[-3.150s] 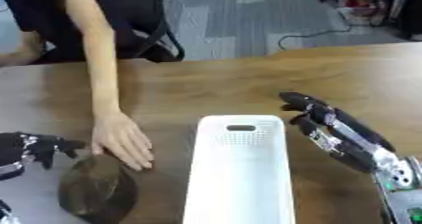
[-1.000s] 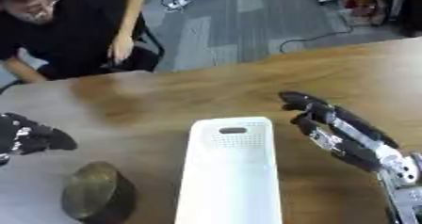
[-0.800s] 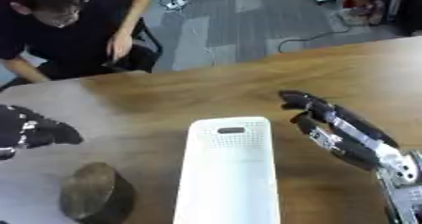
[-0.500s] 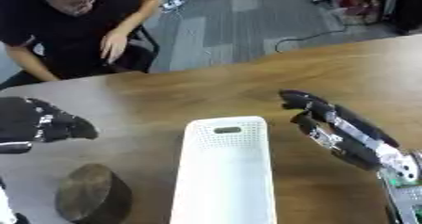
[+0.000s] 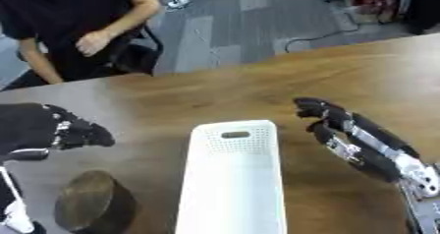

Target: Pick up objects on the table and place them in the box.

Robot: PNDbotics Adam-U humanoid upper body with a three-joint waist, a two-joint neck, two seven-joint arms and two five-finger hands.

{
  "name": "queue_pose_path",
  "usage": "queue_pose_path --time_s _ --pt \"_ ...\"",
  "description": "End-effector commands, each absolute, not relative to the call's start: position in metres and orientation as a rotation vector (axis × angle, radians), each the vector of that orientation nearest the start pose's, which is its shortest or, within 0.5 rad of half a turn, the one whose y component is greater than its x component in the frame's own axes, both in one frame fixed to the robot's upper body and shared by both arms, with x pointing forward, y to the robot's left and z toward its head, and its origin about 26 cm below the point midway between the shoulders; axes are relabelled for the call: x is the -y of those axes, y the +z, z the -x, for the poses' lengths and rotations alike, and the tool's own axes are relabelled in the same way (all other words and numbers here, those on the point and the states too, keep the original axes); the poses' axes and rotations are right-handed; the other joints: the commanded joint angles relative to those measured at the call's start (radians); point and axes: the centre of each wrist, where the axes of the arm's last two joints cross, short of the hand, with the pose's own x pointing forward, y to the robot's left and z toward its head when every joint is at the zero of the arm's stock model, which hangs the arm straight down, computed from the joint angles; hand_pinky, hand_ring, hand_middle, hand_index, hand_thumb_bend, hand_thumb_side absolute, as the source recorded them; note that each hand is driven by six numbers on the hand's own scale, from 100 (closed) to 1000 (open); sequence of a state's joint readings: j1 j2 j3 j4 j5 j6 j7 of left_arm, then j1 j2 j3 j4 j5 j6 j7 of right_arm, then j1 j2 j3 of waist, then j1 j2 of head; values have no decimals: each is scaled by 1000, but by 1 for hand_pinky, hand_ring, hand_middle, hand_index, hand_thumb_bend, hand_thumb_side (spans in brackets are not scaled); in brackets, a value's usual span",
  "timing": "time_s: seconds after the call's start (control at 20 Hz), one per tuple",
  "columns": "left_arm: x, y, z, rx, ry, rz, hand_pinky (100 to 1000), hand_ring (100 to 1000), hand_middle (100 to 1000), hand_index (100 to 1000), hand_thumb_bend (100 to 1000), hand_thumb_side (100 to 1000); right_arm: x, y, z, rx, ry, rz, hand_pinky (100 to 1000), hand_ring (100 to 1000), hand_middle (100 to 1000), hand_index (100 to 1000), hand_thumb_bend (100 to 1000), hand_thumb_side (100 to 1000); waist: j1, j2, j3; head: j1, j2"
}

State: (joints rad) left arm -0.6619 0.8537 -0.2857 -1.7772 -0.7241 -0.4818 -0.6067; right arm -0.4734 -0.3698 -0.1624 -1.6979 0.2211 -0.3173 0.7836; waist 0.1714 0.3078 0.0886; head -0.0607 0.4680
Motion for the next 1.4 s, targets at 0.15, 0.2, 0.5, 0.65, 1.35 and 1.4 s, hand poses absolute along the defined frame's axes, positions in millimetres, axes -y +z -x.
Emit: queue_pose_path --time_s 0.15,0.2,0.5,0.65,1.35,1.4 --pt "-282 288 -343 -1697 2645 1153 682 764 866 990 818 658 314 210 -357 2025 1352 209 789 926 1000 1000 100 1000 -1 -8 3 10 -10" --pt "-283 287 -343 -1698 2648 1153 681 763 866 989 818 659 314 210 -357 2025 1352 209 789 926 1000 1000 100 1000 -1 -7 3 10 -11" --pt "-286 283 -344 -1710 2665 1151 678 759 863 988 815 660 314 211 -357 2029 1353 210 789 926 1000 1000 100 1000 -3 -4 6 10 -11" --pt "-287 281 -344 -1711 2673 1152 677 755 861 988 813 660 314 211 -358 2030 1355 211 789 926 1000 1000 100 1000 -4 -3 5 11 -12" --pt "-287 280 -344 -1731 2665 1154 673 747 856 986 800 660 313 213 -359 2036 1359 212 789 925 1000 1000 100 1000 -6 2 1 12 -15" --pt "-287 280 -345 -1733 2666 1153 673 747 856 986 800 660 313 213 -359 2036 1359 213 789 925 1000 1000 100 1000 -6 2 0 12 -15"
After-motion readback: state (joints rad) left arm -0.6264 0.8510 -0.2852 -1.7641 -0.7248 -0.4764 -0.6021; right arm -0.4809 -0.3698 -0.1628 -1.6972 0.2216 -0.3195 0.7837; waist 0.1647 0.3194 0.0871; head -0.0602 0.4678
